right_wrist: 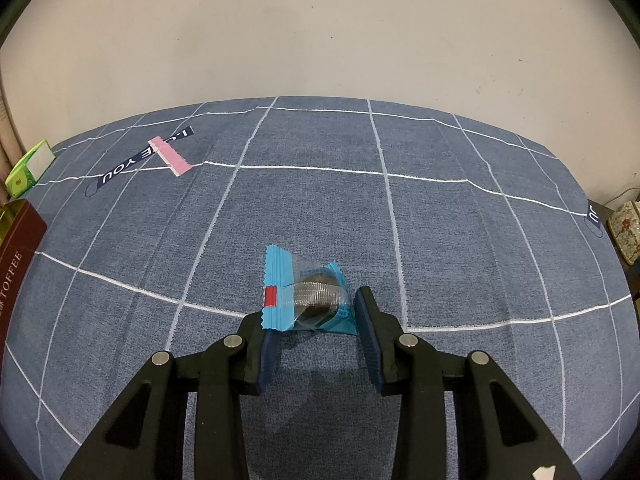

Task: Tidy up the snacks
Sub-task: 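Carry the grey rice-cracker bag with the left tool into the gold tin and release, then carry the blue-wrapped candy with the right tool into the gold tin and release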

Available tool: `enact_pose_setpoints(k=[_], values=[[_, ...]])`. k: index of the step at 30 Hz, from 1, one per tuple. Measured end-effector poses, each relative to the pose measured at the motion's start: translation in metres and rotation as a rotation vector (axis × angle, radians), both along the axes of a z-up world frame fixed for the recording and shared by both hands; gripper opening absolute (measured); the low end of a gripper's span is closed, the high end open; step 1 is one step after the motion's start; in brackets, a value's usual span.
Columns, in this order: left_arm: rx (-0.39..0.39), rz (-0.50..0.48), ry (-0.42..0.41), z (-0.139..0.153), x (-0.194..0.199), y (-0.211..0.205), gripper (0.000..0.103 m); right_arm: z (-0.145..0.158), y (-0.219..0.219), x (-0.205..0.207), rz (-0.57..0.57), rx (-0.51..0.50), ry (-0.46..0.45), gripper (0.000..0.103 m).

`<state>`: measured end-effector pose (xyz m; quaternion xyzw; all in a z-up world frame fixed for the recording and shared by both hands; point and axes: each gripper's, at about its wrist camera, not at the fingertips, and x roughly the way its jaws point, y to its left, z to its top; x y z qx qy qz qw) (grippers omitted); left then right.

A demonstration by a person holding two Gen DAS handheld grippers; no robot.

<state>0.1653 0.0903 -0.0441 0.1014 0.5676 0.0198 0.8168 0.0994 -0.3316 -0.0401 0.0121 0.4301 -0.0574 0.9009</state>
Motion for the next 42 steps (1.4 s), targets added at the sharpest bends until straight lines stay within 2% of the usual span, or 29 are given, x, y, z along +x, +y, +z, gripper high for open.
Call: enact_pose_setpoints(k=[11, 22, 34, 42], values=[[-0.014, -0.005, -0.064, 0.028, -0.020, -0.001, 0.064, 0.000, 0.001, 0.000, 0.000, 0.000, 0.000, 0.034], [-0.058, 0.097, -0.156, 0.066, -0.052, 0.041, 0.064, 0.001, -0.001, 0.000, 0.001, -0.007, 0.000, 0.034], [-0.074, 0.211, -0.167, 0.063, -0.086, 0.087, 0.064, 0.007, 0.013, -0.001, 0.001, -0.053, 0.012, 0.030], [-0.094, 0.237, -0.191, 0.063, -0.104, 0.101, 0.064, 0.034, 0.055, -0.006, 0.070, -0.027, -0.018, 0.030]])
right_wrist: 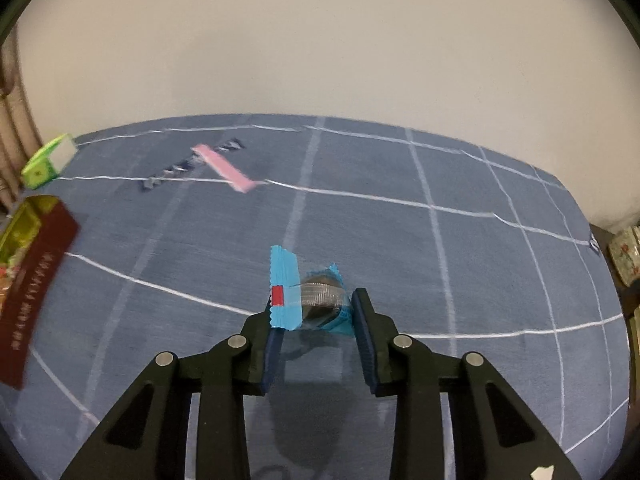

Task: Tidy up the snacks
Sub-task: 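Carry the blue-wrapped candy with the right tool into the gold tin and release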

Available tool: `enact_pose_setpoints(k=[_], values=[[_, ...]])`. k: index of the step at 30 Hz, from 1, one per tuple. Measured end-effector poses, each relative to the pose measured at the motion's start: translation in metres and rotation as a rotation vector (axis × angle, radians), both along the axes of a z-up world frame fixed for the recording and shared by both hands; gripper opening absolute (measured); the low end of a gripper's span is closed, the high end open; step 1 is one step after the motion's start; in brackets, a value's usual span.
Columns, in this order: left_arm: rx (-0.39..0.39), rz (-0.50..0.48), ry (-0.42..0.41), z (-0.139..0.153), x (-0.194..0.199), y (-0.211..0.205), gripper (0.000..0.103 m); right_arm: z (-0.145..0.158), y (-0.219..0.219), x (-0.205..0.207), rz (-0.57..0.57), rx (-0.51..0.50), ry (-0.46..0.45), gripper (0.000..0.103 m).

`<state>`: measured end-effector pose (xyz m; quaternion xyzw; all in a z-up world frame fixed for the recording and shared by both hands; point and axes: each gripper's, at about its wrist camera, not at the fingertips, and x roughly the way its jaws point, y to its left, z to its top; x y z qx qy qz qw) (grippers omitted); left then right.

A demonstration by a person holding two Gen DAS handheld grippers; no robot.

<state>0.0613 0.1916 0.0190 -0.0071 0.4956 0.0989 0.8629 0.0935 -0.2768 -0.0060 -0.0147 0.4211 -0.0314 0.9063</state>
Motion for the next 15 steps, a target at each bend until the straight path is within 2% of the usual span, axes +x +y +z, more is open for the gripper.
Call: enact_pose_setpoints(k=[8, 15], values=[[-0.011, -0.012, -0.003, 0.003, -0.017, 0.007, 0.064, 0.015, 0.082, -0.006, 0.156, 0.051, 0.003, 0.030], [0.021, 0.002, -0.017, 0.001, -0.030, 0.012, 0.064, 0.025, 0.141, -0.007, 0.257, 0.072, 0.009, 0.030]])
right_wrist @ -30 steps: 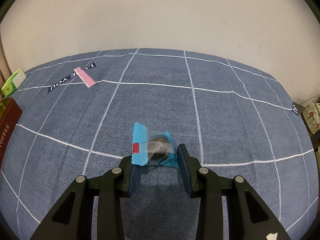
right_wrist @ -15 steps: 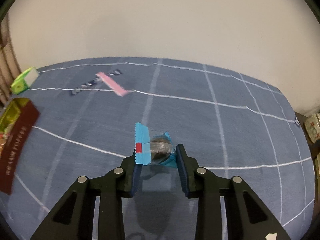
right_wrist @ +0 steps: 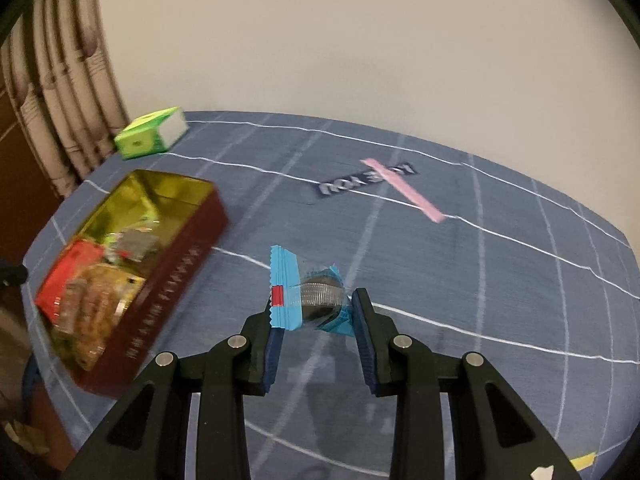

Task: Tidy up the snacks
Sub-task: 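Carry the blue-wrapped candy with the right tool into the gold tin and release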

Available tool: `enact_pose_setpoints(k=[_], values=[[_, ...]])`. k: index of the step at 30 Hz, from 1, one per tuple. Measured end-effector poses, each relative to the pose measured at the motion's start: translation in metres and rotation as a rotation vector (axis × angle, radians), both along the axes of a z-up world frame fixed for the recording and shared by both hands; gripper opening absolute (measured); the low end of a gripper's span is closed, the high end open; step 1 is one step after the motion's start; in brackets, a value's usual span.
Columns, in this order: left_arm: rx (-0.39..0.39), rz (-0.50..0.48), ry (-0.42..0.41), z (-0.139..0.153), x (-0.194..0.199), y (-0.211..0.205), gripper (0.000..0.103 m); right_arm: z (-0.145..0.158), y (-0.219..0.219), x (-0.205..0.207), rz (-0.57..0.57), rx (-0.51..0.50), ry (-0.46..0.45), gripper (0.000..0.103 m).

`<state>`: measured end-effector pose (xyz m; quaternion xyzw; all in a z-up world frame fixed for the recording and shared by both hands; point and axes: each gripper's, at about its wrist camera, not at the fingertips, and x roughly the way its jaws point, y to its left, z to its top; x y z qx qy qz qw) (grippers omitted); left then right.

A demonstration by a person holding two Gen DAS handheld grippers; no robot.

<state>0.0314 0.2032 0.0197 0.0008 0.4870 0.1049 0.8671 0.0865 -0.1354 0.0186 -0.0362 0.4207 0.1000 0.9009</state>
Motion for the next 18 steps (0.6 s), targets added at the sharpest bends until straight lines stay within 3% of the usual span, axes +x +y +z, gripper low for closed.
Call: enact_pose_setpoints(k=[11, 18], values=[[-0.020, 0.067, -0.002, -0.009, -0.011, 0.020, 0.064, 0.011, 0.065, -0.003, 0.094, 0.074, 0.043, 0.030], [-0.041, 0.132, -0.005, -0.010, -0.012, 0.037, 0.064, 0.014, 0.102, -0.003, 0.146, 0.066, 0.043, 0.030]])
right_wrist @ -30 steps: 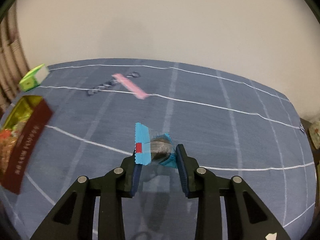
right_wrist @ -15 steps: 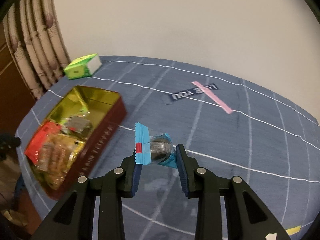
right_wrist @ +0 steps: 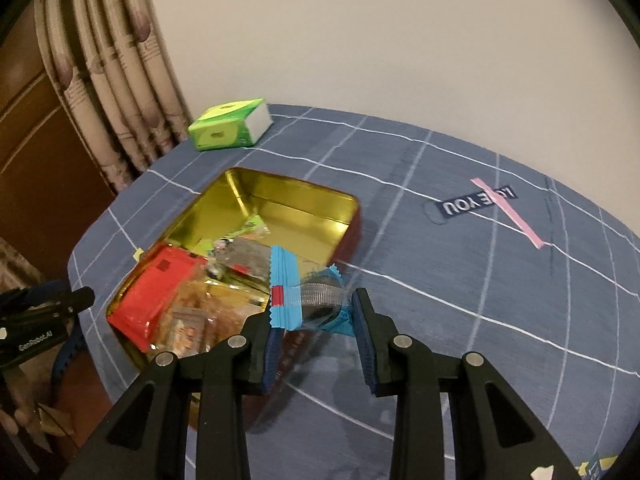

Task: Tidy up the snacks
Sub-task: 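Carry the blue-wrapped candy with the right tool into the gold tin and release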

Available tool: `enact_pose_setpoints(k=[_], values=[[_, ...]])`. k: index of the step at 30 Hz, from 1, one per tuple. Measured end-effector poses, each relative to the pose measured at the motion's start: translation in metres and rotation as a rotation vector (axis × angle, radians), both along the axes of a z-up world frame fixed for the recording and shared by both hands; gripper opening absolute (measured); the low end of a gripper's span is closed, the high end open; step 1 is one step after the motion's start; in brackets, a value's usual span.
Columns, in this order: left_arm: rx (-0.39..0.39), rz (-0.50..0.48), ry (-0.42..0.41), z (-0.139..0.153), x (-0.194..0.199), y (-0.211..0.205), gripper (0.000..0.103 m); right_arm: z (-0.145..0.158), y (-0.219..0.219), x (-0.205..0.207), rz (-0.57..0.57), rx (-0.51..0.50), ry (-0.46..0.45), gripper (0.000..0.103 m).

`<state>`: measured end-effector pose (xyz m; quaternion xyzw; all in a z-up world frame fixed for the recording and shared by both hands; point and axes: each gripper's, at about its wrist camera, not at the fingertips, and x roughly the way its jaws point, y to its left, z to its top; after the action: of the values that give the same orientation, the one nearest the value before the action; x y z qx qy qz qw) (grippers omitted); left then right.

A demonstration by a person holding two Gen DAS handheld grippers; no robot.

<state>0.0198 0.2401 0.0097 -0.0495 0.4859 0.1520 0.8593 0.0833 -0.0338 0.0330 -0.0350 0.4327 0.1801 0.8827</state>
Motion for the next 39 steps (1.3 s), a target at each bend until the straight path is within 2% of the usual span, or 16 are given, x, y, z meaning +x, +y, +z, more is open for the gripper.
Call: enact_pose_setpoints(k=[13, 24, 39], values=[[-0.024, 0.027, 0.007, -0.002, 0.000, 0.008, 0.064, -0.017, 0.049, 0.019, 0.048, -0.032, 0.033, 0.031], [-0.002, -0.008, 0.011, -0.003, 0.001, -0.001, 0.064, -0.033, 0.052, 0.028, 0.027, -0.051, 0.070, 0.032], [-0.017, -0.030, 0.015, -0.004, 0.001, -0.006, 0.064, -0.029, 0.055, 0.021, 0.031, -0.041, 0.077, 0.033]])
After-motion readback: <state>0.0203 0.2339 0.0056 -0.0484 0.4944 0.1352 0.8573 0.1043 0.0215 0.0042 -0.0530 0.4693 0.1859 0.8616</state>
